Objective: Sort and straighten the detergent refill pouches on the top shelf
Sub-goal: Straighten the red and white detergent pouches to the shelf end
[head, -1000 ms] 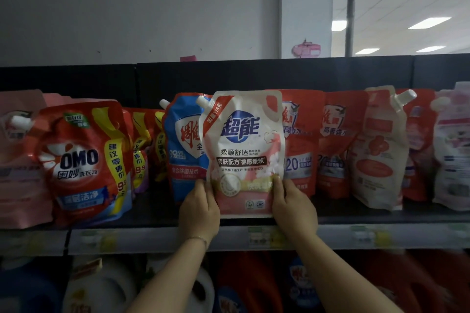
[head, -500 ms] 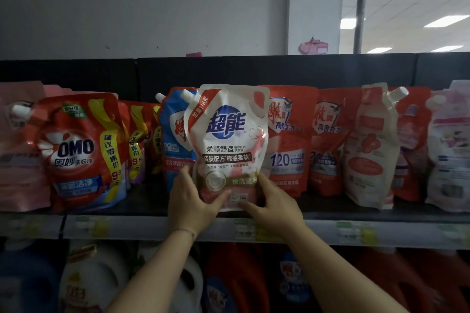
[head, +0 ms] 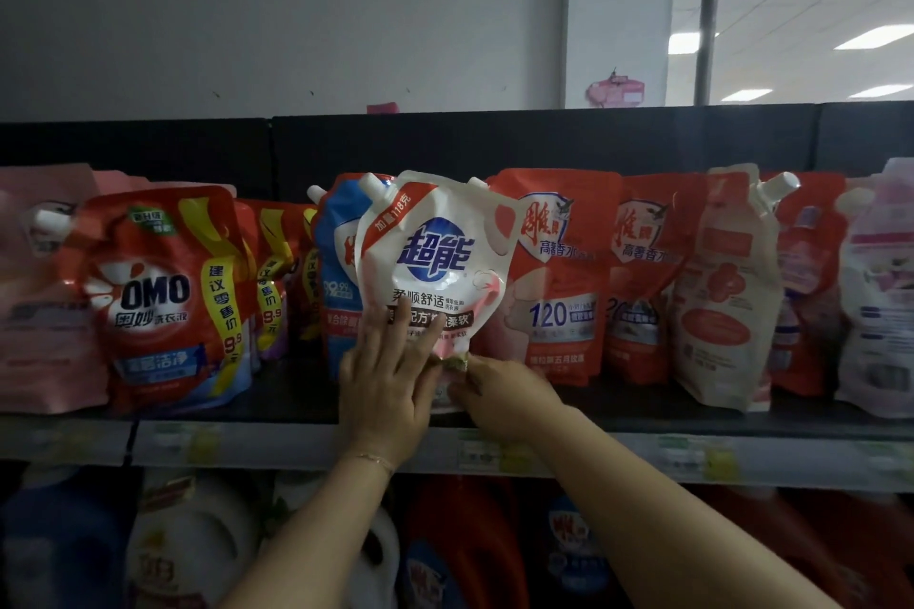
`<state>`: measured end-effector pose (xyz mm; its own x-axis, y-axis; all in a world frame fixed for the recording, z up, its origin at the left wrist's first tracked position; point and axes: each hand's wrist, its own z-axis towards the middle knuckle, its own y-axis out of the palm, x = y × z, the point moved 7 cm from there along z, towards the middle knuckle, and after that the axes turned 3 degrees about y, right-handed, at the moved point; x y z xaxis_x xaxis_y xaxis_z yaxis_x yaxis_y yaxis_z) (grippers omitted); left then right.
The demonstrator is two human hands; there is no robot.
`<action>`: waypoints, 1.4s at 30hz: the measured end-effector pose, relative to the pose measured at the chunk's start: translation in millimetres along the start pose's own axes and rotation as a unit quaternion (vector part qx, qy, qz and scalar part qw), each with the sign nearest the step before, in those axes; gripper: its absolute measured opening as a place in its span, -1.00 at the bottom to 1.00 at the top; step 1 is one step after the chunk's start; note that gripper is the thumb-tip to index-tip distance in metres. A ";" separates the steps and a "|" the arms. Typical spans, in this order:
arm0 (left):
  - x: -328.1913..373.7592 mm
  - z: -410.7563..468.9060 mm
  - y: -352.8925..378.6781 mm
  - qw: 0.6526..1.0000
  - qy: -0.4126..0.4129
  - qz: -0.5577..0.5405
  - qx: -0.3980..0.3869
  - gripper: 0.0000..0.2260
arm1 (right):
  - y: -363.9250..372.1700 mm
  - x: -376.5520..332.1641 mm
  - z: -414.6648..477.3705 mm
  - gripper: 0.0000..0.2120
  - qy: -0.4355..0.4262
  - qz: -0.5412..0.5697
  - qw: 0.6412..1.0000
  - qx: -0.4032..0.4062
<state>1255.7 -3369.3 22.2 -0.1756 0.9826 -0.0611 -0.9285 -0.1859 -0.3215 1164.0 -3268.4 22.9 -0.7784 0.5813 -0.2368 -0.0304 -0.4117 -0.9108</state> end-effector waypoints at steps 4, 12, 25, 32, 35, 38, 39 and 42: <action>-3.6 1.6 8.8 0.999 0.020 0.008 -0.033 -0.50 | 6.2 -8.9 9.4 -0.67 -0.002 0.031 1.000 -0.003; -0.2 23.1 -4.8 0.985 -0.143 0.037 -0.092 -0.56 | -11.1 -1.3 -8.0 -0.63 -0.004 0.069 0.998 0.008; 123.8 45.9 44.3 0.961 0.035 -0.108 -0.253 -0.59 | -94.3 155.4 -51.2 -0.54 0.318 0.171 0.899 0.249; 113.7 33.7 59.9 0.964 -0.057 -0.070 -0.249 -0.45 | -99.6 160.2 -26.3 -0.34 0.310 0.066 0.933 0.171; 112.5 34.0 61.1 0.968 -0.055 -0.072 -0.236 -0.44 | -96.9 171.2 -12.2 -0.33 0.349 0.120 0.919 0.142; 112.5 33.6 61.6 0.968 -0.058 -0.080 -0.231 -0.42 | -97.1 172.5 -5.7 -0.46 0.366 0.115 0.913 0.143; 112.7 33.6 62.5 0.967 -0.060 -0.085 -0.231 -0.41 | -98.7 167.8 -7.5 -0.53 0.367 0.102 0.913 0.146; 112.5 33.7 66.6 0.965 -0.058 -0.094 -0.239 -0.37 | -109.6 152.7 -15.7 -0.76 0.355 0.029 0.916 0.186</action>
<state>1163.1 -3271.1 25.8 -0.0790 0.9873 0.1378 -0.6954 0.0445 -0.7173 1058.3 -3123.5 81.2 -0.1847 0.8062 -0.5621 -0.3157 -0.5903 -0.7429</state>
